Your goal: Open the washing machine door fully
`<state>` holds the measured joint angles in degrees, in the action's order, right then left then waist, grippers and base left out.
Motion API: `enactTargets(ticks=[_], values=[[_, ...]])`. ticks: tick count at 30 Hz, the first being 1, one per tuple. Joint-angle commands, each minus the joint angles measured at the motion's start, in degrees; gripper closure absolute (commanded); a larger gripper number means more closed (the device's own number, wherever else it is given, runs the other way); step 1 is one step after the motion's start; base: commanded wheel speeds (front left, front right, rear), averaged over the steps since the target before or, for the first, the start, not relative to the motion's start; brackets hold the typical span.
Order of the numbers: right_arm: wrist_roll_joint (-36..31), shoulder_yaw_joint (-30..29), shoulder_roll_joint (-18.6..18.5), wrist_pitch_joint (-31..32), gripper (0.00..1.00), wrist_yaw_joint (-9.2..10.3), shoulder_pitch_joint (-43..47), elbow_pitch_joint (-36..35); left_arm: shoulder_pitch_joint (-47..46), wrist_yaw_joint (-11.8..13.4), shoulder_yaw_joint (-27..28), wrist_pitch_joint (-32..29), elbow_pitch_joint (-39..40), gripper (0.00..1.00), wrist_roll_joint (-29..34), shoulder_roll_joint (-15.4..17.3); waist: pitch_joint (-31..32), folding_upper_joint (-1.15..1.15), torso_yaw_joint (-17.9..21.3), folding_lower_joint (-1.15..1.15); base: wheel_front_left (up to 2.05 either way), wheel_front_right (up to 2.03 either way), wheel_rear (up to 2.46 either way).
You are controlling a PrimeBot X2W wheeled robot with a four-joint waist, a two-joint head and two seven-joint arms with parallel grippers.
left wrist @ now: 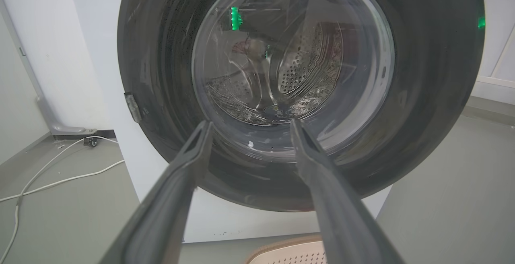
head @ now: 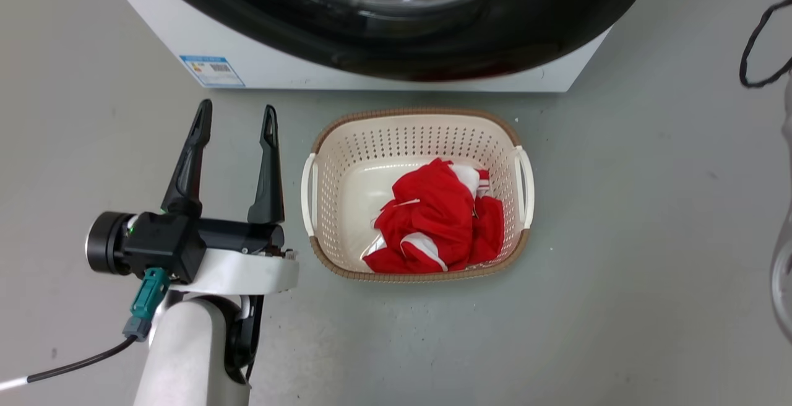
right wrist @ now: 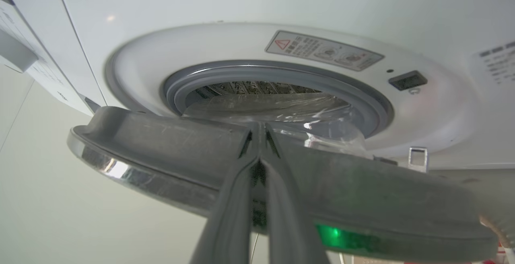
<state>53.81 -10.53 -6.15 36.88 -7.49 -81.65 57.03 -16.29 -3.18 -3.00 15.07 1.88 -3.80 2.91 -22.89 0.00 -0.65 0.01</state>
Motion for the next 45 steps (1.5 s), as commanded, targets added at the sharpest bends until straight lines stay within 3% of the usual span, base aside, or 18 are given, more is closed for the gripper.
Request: enactTargets(ticks=[1, 15, 29, 35, 45], values=[[0.8, 0.3, 1.0, 3.7, 1.00, 0.00, 3.0, -1.7, 1.0, 0.1, 0.2, 0.1, -0.5, 0.00, -0.2, 0.0, 1.5, 0.00, 0.4, -0.01, 0.00, 0.00, 0.00], [4.7, -1.0, 2.5, 19.4, 1.00, 0.00, 14.4, -9.6, 4.4, -0.6, 0.2, 0.1, -2.5, 0.00, -0.2, 0.0, 8.5, 0.00, 0.6, -0.01, 0.00, 0.00, 0.00], [9.1, -1.3, 3.3, 28.4, 1.00, 0.00, 24.2, -13.7, 8.5, 0.2, -0.7, 0.1, -4.3, 0.00, -0.9, 0.0, 15.9, 0.00, 0.7, -0.01, 0.00, 0.00, 0.00], [13.7, 1.7, 3.5, 31.5, 1.00, 0.00, 28.8, -16.2, 10.1, 0.1, -1.1, 0.1, -4.8, 0.00, -1.1, 0.0, 17.8, 0.00, 0.5, -0.01, 0.00, 0.00, 0.00], [26.4, 14.5, 3.4, 31.3, 1.00, 0.00, 36.8, -22.3, 11.5, 0.5, -1.6, 0.1, -5.5, 0.00, -1.5, 0.0, 19.4, 0.00, 0.4, -0.01, 0.00, 0.00, 0.00]])
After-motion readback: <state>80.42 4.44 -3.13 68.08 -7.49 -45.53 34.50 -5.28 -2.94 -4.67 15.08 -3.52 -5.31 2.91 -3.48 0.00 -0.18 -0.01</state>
